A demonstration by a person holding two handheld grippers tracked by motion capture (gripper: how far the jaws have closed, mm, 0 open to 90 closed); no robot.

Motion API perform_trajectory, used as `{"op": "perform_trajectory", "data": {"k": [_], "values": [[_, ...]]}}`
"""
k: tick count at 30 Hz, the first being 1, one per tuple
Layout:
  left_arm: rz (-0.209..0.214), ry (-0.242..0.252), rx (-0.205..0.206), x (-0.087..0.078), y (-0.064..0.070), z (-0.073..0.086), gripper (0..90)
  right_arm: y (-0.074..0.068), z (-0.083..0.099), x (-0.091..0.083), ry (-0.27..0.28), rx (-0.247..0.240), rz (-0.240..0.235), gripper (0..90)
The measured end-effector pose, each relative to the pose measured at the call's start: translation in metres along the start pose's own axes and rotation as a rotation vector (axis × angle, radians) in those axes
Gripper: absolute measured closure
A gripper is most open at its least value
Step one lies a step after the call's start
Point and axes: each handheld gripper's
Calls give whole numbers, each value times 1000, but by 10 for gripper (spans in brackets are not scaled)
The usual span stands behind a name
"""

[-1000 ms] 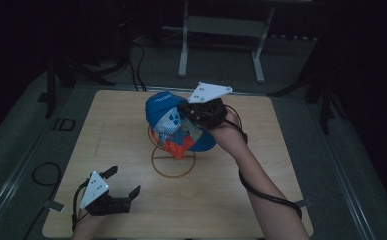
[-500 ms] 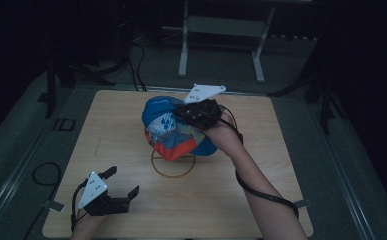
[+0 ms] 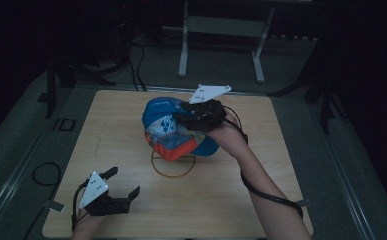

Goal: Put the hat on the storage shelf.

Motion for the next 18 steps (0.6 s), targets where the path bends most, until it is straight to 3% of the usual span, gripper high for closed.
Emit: {"op": "perform_trajectory", "data": {"k": [11,18], "values": [[-5,-2,-4,0,-1,1,24,0,-2,-16,40,4,6,403],[-6,-4,-8,0,-2,3,24,9,7,-34,64,55,2,261]]}}
Point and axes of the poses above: each handheld gripper's, and its own axes: x roughly forward along the jaws, z roughly out of its underside, y roughly to its right, and after that the axes turned 13 degrees about y, right-handed
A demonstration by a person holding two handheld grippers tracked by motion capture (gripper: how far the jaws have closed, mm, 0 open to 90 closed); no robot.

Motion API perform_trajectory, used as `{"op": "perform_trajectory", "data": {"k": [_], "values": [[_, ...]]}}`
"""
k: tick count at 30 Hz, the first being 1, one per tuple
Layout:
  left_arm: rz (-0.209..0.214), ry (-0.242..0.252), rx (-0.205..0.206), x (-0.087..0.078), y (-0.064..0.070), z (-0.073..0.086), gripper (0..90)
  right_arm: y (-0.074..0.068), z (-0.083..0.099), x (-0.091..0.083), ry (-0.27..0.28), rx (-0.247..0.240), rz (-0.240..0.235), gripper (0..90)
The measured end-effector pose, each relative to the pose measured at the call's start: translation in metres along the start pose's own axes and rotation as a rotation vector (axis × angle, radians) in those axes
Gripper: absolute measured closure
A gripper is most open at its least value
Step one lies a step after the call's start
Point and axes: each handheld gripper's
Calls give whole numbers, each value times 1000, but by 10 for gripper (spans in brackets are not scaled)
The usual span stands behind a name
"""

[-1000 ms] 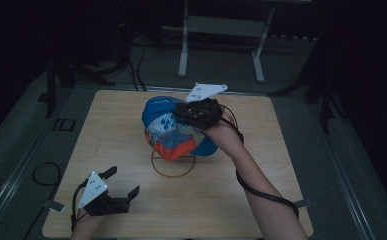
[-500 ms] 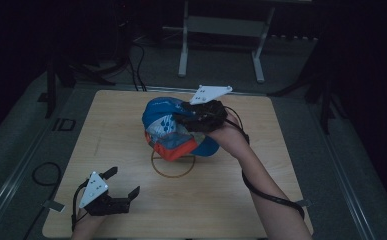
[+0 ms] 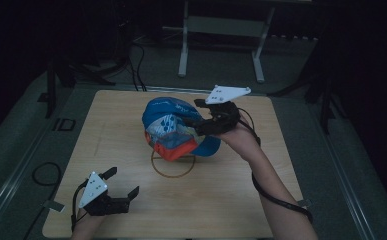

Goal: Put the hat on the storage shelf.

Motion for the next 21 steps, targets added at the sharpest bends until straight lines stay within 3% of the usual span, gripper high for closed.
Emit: {"op": "perform_trajectory", "data": {"k": [3,7,21], "values": [[1,-4,-1,1,1,1,24,6,7,-10,9,25,-5,149],[1,-3,-1,1,1,1,24,13,15,-20,9,39,-20,125],[2,-9,-1,0,1,4,24,25,56,-48,3,50,32,130]]}}
Point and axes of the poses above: each handheld gripper's, and its own axes: x roughly forward along the jaws, z roughly out of its underside, y roughly to its right, and after that the axes turned 13 degrees about y, right-handed
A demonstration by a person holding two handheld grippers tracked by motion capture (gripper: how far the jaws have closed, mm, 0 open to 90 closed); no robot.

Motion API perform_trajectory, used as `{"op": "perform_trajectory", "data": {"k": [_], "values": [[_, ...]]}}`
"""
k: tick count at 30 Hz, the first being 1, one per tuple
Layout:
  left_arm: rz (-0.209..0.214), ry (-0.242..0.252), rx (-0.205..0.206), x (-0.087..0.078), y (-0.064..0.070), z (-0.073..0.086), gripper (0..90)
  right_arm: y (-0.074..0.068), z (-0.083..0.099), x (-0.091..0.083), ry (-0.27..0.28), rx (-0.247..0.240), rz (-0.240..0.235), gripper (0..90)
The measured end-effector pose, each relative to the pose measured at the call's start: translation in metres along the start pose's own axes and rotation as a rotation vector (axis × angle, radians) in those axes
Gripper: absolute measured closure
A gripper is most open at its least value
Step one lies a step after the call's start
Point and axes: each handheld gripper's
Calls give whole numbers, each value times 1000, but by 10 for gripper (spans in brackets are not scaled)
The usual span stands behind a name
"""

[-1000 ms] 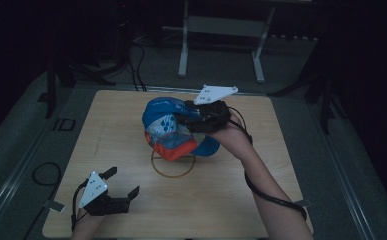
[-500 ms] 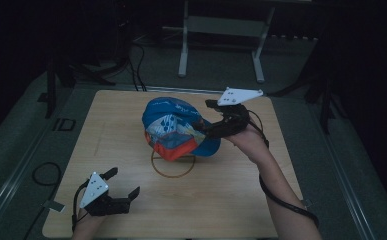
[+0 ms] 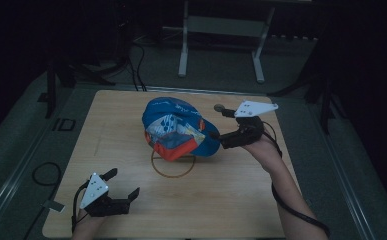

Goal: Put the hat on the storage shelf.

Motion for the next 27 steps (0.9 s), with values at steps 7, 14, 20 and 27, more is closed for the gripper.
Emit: {"op": "perform_trajectory", "data": {"k": [7,14,20,27], "values": [[7,-7,0,1,0,2,24,7,22,-16,-10,19,33,134],[11,-10,-3,2,1,4,24,9,48,-33,-13,50,33,133],[9,-12,-3,2,0,5,24,7,72,-46,-24,66,31,134],[11,-16,-10,4,0,7,24,2,109,-62,-21,104,7,137]]}}
Point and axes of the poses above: each handheld gripper's, and its own axes: x roughly forward along the jaws, z roughly out of its underside, y roughly to its right, and after that the axes turned 13 degrees about y, right-handed
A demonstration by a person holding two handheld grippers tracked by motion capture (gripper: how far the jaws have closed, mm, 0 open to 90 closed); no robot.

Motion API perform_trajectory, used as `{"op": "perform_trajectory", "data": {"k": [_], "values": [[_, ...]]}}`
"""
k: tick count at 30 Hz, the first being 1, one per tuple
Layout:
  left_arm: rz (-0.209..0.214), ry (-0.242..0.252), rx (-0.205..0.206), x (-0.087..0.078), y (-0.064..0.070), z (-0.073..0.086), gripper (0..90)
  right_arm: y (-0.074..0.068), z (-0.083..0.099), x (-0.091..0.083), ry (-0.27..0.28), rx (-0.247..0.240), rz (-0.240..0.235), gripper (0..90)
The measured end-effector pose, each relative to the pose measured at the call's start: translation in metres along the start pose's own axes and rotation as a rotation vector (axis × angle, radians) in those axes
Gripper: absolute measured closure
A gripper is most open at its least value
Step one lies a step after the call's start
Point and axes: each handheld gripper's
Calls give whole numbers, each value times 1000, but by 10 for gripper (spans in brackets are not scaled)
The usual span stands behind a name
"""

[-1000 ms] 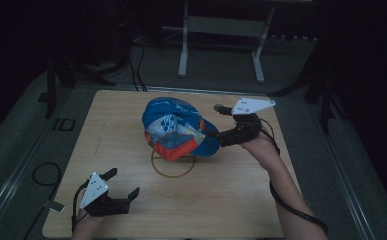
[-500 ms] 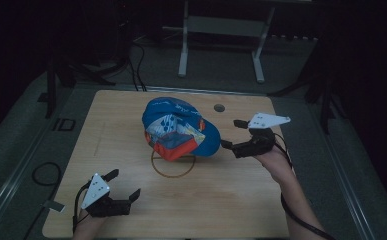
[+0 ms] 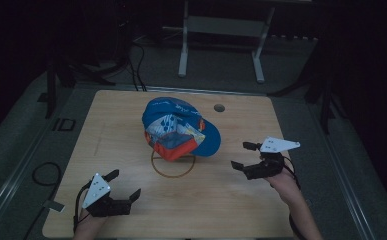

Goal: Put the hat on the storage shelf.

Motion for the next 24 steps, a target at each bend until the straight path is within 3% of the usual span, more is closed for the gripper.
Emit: {"op": "perform_trajectory", "data": {"k": [11,24], "values": [[8,-10,8,2,2,3,24,-10,43,-9,-33,-1,-56,138],[10,-21,8,3,1,6,24,-11,78,-23,-100,3,-43,141]]}}
Point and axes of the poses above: each handheld gripper's, and its own axes: x roughly forward along the jaws, z roughly out of its underside, y roughly to its right, and after that the axes turned 13 degrees about y, right-handed
